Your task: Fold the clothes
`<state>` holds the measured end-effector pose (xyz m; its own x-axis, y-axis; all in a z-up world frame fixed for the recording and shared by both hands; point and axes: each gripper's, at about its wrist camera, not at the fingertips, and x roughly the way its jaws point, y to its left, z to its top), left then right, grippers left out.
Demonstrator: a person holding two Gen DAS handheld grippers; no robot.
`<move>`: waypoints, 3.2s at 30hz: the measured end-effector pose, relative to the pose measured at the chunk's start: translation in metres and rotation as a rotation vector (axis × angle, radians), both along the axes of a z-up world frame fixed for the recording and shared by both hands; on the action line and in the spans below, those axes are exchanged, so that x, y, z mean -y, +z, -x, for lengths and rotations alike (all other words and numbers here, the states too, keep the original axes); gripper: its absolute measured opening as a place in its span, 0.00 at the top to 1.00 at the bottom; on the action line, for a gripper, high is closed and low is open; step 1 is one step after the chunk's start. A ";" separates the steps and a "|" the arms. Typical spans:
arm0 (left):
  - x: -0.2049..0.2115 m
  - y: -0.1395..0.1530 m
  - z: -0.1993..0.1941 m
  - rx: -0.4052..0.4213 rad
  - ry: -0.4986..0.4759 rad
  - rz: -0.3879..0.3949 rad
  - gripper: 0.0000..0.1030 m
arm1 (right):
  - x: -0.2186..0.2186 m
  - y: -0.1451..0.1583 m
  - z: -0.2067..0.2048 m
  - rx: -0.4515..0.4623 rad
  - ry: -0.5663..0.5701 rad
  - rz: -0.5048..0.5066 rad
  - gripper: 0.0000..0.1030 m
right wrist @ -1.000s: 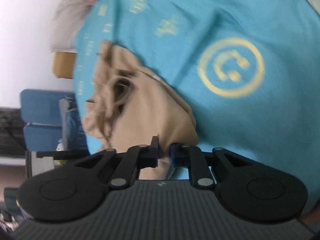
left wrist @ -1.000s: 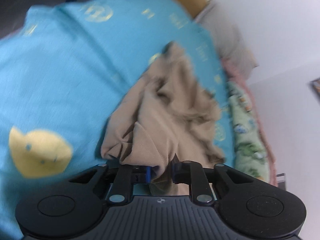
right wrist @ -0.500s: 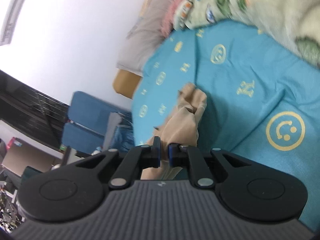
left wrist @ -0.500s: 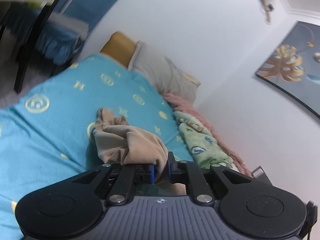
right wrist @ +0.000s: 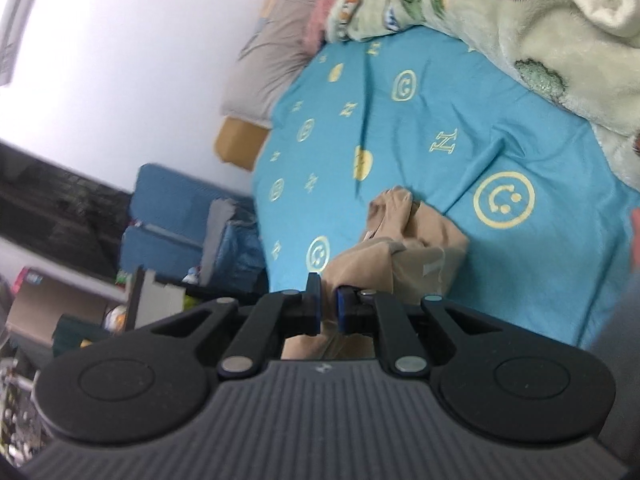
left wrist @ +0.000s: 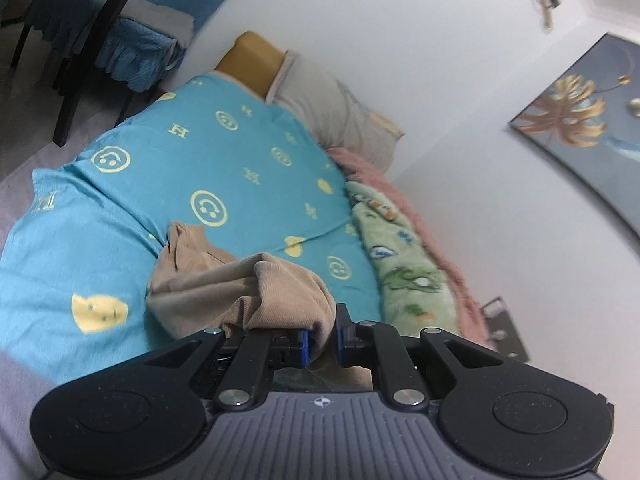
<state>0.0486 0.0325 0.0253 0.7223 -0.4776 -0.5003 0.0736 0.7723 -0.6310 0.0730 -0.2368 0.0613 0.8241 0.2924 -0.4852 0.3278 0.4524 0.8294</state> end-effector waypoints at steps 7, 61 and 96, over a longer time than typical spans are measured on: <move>0.023 -0.036 -0.124 -0.119 0.046 -0.103 0.85 | -0.006 -0.039 -0.098 -0.143 -0.056 0.029 0.89; 0.062 -0.134 -0.188 -0.011 -0.127 -0.592 0.04 | -0.081 -0.081 -0.199 -0.039 0.417 0.779 0.32; 0.033 -0.106 -0.082 -0.182 -0.312 -0.113 0.01 | -0.042 -0.047 -0.101 -0.066 0.268 0.452 0.14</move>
